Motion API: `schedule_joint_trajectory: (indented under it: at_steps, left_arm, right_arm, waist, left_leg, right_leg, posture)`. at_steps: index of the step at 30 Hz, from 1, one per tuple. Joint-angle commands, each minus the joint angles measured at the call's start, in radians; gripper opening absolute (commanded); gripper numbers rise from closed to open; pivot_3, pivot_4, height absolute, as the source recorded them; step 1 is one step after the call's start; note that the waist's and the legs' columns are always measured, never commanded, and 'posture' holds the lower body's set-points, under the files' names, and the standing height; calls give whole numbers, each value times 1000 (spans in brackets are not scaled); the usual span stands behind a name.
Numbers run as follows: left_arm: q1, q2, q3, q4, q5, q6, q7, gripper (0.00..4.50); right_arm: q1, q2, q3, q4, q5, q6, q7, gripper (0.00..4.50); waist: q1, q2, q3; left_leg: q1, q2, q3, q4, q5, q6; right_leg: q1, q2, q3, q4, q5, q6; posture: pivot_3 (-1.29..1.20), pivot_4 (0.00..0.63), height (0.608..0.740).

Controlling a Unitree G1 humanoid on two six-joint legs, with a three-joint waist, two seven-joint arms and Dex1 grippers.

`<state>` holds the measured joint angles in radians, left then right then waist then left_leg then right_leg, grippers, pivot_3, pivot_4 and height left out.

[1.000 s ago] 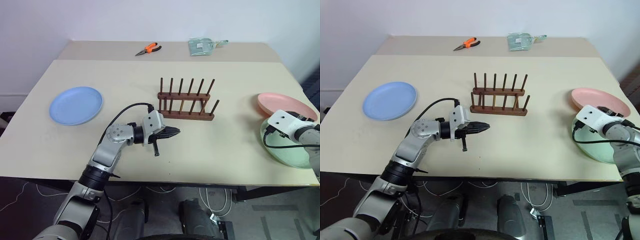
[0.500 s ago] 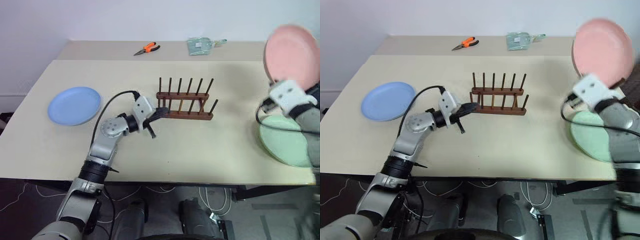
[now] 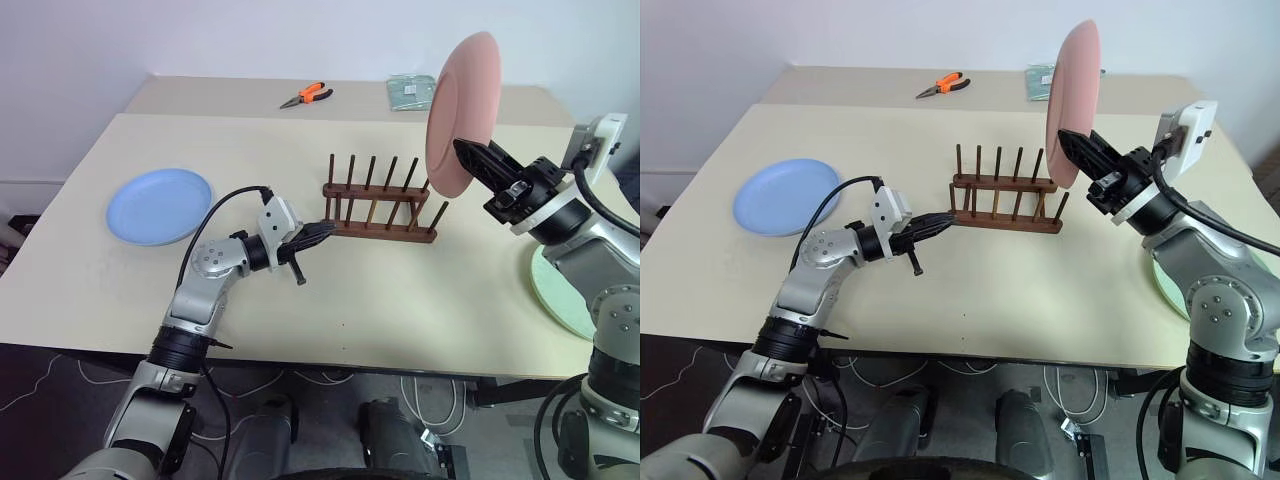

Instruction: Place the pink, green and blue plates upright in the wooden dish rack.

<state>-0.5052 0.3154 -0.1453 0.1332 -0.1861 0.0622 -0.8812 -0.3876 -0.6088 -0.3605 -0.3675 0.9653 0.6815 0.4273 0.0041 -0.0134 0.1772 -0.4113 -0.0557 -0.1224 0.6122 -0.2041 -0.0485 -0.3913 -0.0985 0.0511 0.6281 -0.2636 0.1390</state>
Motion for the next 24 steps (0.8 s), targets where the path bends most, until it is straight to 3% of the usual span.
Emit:
schedule_joint_trajectory:
  at_steps: [1,7,10,13,17,20,24]
  left_arm:
    - [3,6,1,-44,-11,5,0,0]
    - [10,8,-4,-51,-4,8,3,0]
    - [12,7,-9,-56,-1,13,4,0]
    - [15,4,-13,-63,-5,25,6,0]
    - [19,3,-17,-65,-9,34,7,0]
    - [15,-1,-24,-59,-6,29,8,0]
    - [-9,-15,-35,-24,-3,10,2,0]
  right_arm:
    - [2,12,5,14,-1,2,2,23]
    - [14,47,26,92,-40,-4,-3,23]
    - [8,52,35,114,-101,-46,0,1069]
    - [40,-2,34,71,-191,-108,45,2482]
    - [134,-102,11,6,-267,-133,108,2482]
    - [298,-211,-30,-47,-347,-143,181,2482]
    - [491,-298,-17,-20,-564,-185,145,2482]
  waist:
    - [-1,0,0]
    - [-2,0,0]
    - [-1,0,0]
    - [-1,0,0]
    - [5,0,0]
    - [11,0,0]
    - [5,0,0]
  left_leg:
    - [0,0,0,0,0,0]
    - [0,0,0,0,0,0]
    - [0,0,1,0,0,0]
    - [0,0,1,0,0,0]
    - [0,0,1,0,0,0]
    - [0,0,1,0,0,0]
    - [-1,0,2,1,0,0]
  right_leg:
    - [0,0,0,0,0,0]
    - [0,0,0,0,0,1]
    - [0,0,0,0,1,1]
    - [0,0,0,0,1,1]
    - [0,0,0,0,1,1]
    - [0,0,0,0,0,1]
    - [1,0,0,-3,-1,0]
  posture:
    - [0,150,740]
    - [0,150,740]
    - [0,150,740]
    - [0,150,740]
    - [0,150,740]
    - [0,150,740]
    - [0,150,740]
